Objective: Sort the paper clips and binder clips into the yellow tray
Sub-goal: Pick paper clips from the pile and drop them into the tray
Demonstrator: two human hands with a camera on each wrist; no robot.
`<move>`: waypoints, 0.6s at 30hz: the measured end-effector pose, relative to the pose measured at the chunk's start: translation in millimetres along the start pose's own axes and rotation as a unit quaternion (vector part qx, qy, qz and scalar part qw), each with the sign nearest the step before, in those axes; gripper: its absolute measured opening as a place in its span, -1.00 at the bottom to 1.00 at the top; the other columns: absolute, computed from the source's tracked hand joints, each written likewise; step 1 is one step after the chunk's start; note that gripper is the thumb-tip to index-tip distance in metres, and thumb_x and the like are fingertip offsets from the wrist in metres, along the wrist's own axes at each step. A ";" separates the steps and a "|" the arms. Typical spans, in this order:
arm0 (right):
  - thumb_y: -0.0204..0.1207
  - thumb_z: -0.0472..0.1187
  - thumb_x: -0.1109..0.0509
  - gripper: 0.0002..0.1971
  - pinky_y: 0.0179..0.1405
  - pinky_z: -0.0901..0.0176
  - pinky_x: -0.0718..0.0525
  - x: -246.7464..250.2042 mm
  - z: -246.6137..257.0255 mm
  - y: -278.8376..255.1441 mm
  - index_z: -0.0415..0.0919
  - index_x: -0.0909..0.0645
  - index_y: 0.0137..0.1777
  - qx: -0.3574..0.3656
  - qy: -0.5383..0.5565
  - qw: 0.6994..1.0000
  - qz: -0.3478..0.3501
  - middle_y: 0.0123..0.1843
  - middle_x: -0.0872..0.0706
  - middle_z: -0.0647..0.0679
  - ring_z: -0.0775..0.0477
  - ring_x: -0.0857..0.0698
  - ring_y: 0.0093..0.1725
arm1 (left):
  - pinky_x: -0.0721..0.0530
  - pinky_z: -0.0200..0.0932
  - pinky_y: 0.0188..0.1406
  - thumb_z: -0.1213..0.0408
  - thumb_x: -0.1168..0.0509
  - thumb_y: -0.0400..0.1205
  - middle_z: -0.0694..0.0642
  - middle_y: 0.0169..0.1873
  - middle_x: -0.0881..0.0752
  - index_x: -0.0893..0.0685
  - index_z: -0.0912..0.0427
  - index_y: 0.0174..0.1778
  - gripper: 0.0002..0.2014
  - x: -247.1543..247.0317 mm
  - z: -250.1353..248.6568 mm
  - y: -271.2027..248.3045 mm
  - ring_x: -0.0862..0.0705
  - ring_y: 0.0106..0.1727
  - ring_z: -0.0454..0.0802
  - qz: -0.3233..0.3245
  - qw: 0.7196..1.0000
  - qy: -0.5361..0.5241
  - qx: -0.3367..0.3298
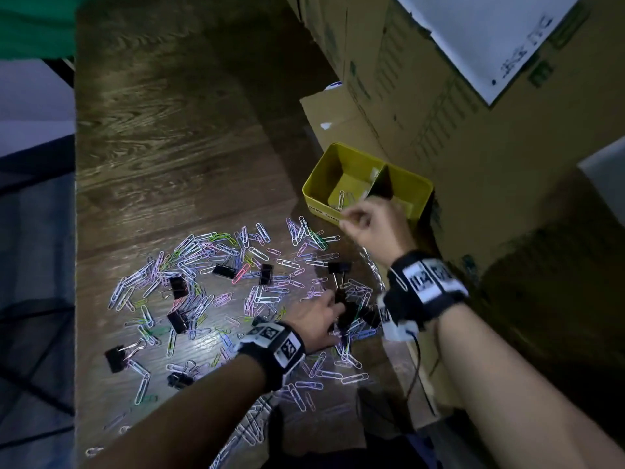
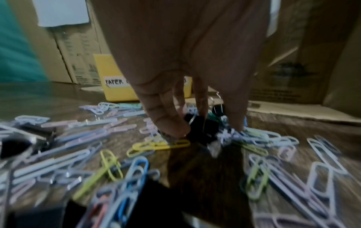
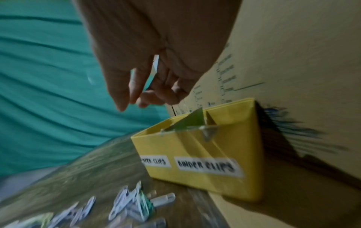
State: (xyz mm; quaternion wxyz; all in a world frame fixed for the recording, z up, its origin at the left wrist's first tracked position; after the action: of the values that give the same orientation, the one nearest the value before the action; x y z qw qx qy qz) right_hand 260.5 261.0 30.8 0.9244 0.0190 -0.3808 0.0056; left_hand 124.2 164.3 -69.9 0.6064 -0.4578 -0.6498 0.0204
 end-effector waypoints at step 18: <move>0.43 -0.38 -0.48 -0.88 -0.16 0.27 -0.65 -11.3 -109.6 -103.4 -0.14 -0.74 -0.15 -0.282 0.029 0.955 0.081 -0.19 -0.73 -0.01 0.08 -0.68 -0.22 | -0.36 0.08 0.30 0.09 -0.26 0.59 0.08 0.33 -0.51 -0.53 -0.01 0.32 -0.63 21.4 57.0 -12.6 -0.41 0.33 0.06 -0.140 0.988 0.025 0.061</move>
State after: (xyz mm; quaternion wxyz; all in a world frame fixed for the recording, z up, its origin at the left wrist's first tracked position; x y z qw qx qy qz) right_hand 332.2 162.1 -58.1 0.8994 -0.2738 -0.3398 -0.0263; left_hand 74.3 200.4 -61.1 0.6463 -0.3246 -0.6896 -0.0370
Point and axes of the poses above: each hand's wrist, its own y-axis towards the middle knuckle, its own x-axis out of the back of the hand, z = x × y, the point moved 4 cm from there along y, towards the middle knuckle
